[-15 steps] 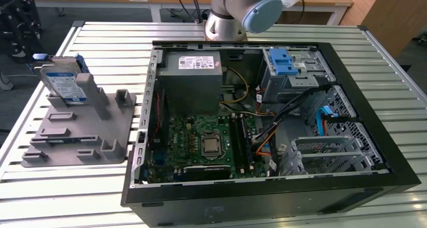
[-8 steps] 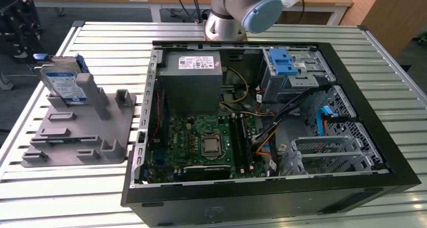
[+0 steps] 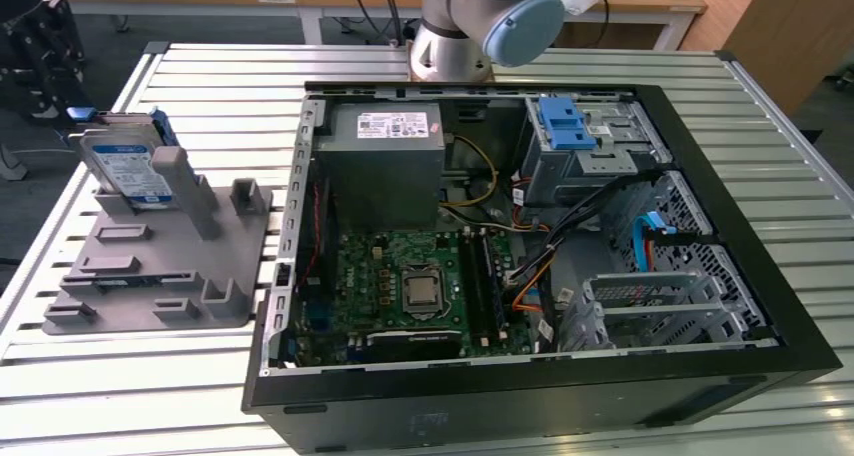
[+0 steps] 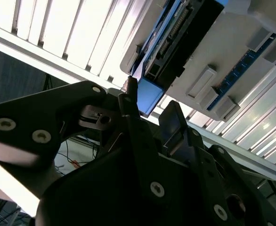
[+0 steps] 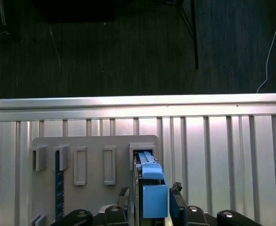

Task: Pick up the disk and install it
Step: 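Pick up the disk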

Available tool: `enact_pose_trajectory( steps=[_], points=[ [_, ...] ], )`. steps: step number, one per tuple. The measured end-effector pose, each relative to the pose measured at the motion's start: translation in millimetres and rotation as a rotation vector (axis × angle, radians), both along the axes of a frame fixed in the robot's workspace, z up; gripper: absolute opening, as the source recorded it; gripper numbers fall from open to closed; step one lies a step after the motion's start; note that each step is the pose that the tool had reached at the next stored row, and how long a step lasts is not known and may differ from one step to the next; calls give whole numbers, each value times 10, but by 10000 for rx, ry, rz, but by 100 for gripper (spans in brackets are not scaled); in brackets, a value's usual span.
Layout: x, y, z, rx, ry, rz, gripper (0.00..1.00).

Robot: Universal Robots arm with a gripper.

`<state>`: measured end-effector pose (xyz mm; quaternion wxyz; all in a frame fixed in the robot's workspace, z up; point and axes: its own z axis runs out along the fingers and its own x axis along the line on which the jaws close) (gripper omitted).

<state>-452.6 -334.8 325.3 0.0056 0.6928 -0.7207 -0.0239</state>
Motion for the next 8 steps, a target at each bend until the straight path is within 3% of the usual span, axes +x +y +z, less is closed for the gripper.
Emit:
enact_pose_trajectory(
  steps=[8],
  points=[
    [-15, 0, -101, -66, -39, 0, 46]
  ],
)
